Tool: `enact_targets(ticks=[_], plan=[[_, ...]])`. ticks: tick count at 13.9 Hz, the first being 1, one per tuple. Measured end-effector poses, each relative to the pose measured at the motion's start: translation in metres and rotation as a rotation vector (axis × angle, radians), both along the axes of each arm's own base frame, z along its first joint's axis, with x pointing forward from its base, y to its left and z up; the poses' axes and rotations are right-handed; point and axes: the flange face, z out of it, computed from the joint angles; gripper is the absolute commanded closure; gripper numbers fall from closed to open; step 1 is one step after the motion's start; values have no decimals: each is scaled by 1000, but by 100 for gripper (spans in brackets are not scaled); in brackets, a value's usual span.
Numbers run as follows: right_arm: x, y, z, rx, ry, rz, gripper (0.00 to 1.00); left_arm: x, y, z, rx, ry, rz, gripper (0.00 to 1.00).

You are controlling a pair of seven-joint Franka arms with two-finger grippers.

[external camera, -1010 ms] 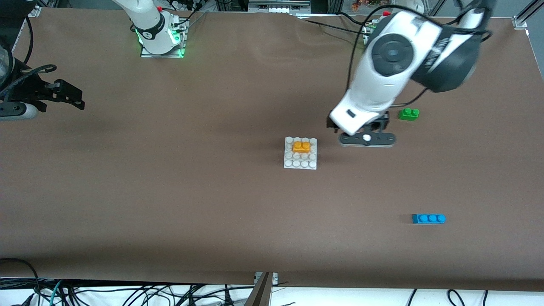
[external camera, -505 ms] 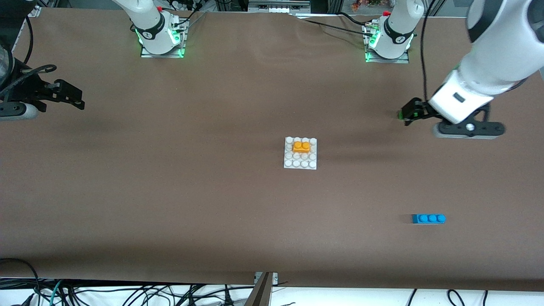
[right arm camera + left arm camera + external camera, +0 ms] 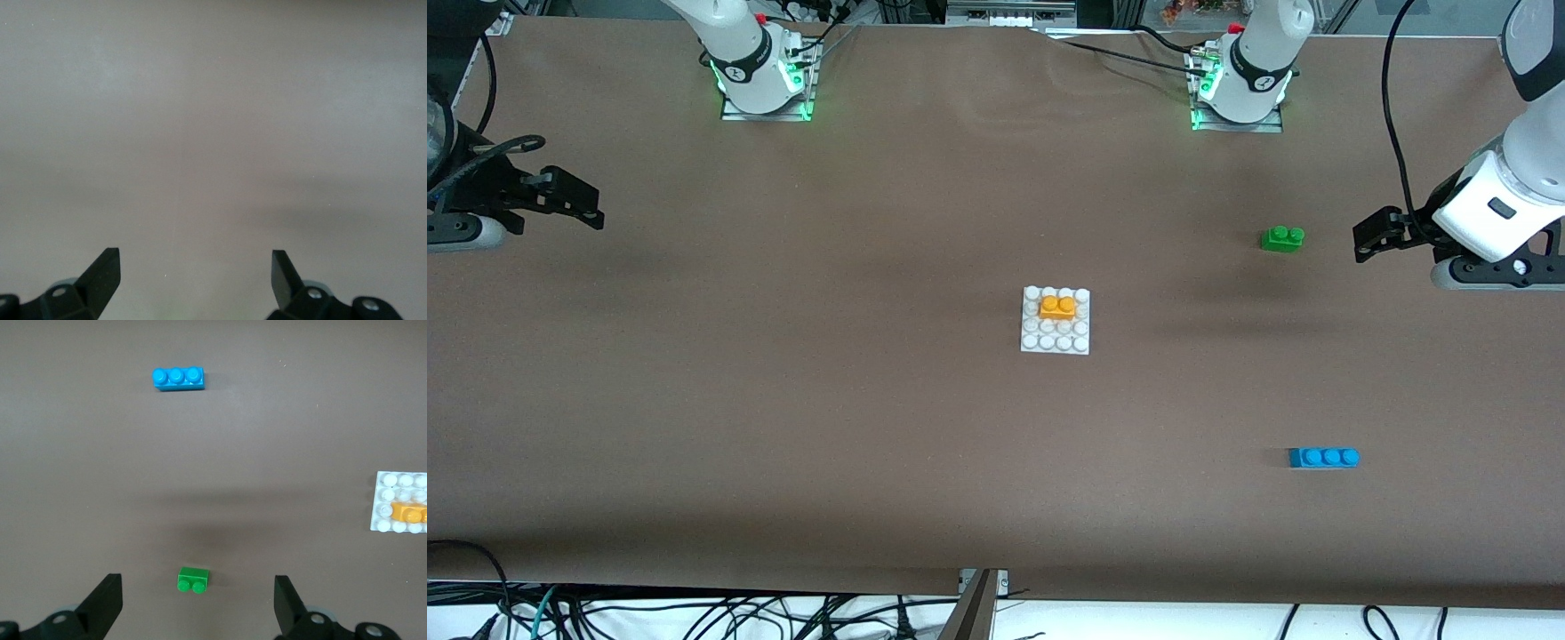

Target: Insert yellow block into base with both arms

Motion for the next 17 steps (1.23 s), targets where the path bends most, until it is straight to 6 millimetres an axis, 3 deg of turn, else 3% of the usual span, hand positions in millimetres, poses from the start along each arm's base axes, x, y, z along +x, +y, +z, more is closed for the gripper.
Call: enact_targets(ticks=[5,17], plan=[[0,0,0,0,0,0,0,-11,10,3,-12,1,16,0],[0,0,0,0,0,0,0,-19,3,1,-18,9,-2,0]])
